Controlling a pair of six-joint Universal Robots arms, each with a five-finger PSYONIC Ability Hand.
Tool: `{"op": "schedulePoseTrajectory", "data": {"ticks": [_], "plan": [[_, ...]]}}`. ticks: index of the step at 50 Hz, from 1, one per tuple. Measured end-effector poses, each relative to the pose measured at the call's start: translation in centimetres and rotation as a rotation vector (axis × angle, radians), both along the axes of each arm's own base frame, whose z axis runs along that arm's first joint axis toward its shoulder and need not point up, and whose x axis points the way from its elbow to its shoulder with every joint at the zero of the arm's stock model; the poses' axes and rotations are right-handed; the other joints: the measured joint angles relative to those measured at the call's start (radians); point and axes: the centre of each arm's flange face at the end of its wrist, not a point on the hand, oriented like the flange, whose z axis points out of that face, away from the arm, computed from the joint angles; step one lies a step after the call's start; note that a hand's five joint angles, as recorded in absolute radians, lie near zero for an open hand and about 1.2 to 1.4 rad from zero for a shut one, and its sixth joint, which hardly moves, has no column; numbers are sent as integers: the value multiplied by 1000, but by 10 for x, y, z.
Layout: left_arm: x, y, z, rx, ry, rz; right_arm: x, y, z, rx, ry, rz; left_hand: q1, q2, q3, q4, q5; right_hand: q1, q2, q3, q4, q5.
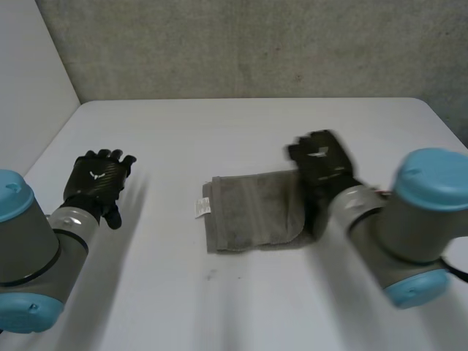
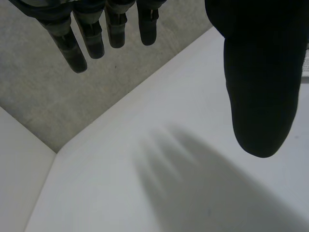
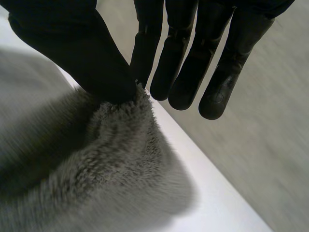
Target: Fold the towel.
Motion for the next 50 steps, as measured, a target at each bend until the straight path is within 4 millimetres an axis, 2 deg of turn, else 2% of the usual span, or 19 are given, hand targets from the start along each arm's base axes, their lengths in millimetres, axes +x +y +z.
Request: {"op": "schedulePoseTrajectory", "data": {"ticks": [2,3,5,6,7,12,18,19,20,22,23,24,31,34,35,36,39,43,50], "plan": [[-1,1,2,-5,2,-2,33,26,-1,-8,-5,112,0,0,0,0,0,0,0,1,0,3],[-1,1,2,-5,2,-2,33,26,-1,-8,-5,112,0,0,0,0,0,0,0,1,0,3],[-1,1,4,-10,3,-2,61,57,-11,14,2,226,0,0,0,0,0,0,0,1,1,5],[-1,1,4,-12,4,-2,66,64,-15,22,6,252,0,0,0,0,0,0,0,1,1,5],[-1,1,4,-12,4,-2,66,64,-15,22,6,252,0,0,0,0,0,0,0,1,1,5],[-1,1,4,-13,4,-2,89,114,-51,110,59,424,0,0,0,0,0,0,0,1,1,6],[-1,2,4,-13,4,-4,90,124,-59,140,69,464,0,0,0,0,0,0,0,1,1,6],[-2,2,5,-14,5,-6,86,116,-50,135,43,438,0,0,0,0,0,-225,-281,-283,-289,-243],[-3,2,5,-16,6,-10,83,110,-45,134,29,420,0,0,0,0,0,-261,-339,-339,-326,-279],[-6,2,8,-24,12,-18,75,95,-32,133,-10,364,0,0,0,0,0,-659,-788,-784,-777,-725],[-7,2,9,-28,14,-23,72,89,-27,134,-27,340,0,0,0,0,0,-659,-788,-784,-777,-725],[-11,2,11,-35,24,-34,65,79,-19,140,-56,301,0,0,0,0,0,-746,-922,-931,-939,-883],[-43,8,32,-71,144,-114,39,46,8,227,-212,155,0,0,0,0,0,-751,-956,-971,-960,-918],[-59,11,43,-72,225,-154,30,36,13,275,-262,112,0,0,0,0,0,-751,-956,-971,-960,-918],[-73,13,48,-62,282,-185,24,29,14,311,-289,85,0,0,0,0,0,-751,-956,-971,-960,-918],[-73,13,48,-62,282,-185,24,29,14,311,-289,85,0,0,0,0,0,-751,-956,-971,-960,-918],[-96,18,51,-20,350,-238,18,17,10,379,-307,45,0,0,0,0,0,-751,-956,-971,-960,-918],[-125,20,34,97,362,-277,15,3,-8,469,-281,9,0,0,0,0,0,-751,-956,-971,-960,-919],[-138,17,-8,274,330,-251,17,-9,-36,535,-227,-10,0,0,0,0,0,-751,-956,-971,-960,-919]]}}
